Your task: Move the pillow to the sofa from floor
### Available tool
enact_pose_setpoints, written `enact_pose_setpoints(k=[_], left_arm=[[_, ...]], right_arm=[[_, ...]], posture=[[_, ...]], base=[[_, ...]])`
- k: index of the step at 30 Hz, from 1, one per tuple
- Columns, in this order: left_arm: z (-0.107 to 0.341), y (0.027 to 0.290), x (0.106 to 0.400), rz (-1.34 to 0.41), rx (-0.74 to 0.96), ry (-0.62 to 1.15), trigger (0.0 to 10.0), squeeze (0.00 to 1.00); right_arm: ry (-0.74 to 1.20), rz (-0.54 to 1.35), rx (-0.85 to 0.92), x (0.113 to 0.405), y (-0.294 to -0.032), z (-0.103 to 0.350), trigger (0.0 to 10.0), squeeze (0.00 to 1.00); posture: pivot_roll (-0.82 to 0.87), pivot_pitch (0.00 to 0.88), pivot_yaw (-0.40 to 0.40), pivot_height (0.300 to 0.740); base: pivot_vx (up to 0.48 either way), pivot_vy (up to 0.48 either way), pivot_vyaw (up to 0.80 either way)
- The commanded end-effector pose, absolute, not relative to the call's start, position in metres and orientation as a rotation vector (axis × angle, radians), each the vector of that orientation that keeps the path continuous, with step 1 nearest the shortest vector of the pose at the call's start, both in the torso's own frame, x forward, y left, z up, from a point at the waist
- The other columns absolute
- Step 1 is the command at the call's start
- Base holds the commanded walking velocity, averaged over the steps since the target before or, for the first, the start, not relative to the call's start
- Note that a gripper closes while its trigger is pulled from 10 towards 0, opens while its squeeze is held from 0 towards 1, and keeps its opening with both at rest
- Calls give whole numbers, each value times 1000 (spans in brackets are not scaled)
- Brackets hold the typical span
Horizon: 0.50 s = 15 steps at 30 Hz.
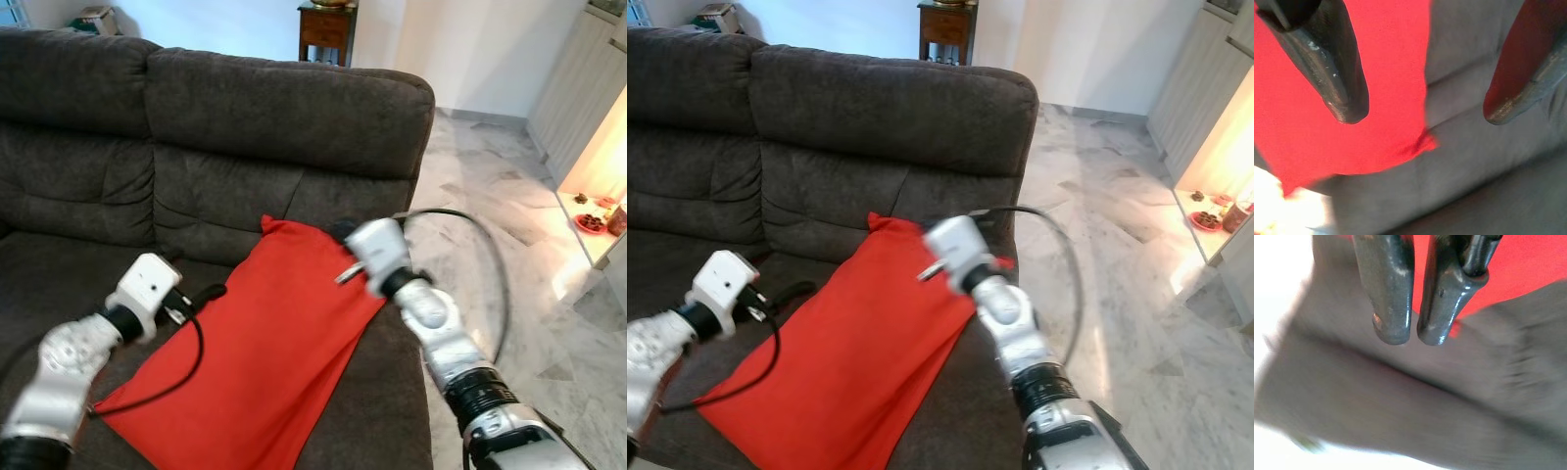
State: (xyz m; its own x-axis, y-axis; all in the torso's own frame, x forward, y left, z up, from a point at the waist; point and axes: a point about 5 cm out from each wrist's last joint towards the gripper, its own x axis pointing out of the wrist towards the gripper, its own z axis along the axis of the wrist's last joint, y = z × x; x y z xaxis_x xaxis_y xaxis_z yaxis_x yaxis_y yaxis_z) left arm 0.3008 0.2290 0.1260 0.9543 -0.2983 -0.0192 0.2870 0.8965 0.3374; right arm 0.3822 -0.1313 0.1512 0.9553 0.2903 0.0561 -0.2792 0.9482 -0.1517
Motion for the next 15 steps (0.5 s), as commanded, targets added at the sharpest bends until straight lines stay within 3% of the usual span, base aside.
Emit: enact_pose_setpoints(k=[1, 3, 6, 15], left_arm=[[86, 236, 290, -126, 255, 105, 10000, 0], [69, 236, 284, -40, 186, 155, 10000, 0], [49, 239, 274, 19, 152, 217, 10000, 0], [2, 261, 241, 169, 242, 400, 10000, 0]], right_arm=[[98, 78, 45, 374, -170, 115, 10000, 0], [155, -3, 127, 367, -185, 99, 10000, 0], [255, -62, 112, 349, -202, 70, 10000, 0], [533, -322, 118, 288, -246, 3, 10000, 0]], posture=[[146, 87, -39, 740], [143, 91, -33, 740], [147, 88, -26, 740], [142, 69, -7, 740]], base=[[0, 0, 0], [0, 0, 0], [0, 0, 0], [0, 0, 0]])
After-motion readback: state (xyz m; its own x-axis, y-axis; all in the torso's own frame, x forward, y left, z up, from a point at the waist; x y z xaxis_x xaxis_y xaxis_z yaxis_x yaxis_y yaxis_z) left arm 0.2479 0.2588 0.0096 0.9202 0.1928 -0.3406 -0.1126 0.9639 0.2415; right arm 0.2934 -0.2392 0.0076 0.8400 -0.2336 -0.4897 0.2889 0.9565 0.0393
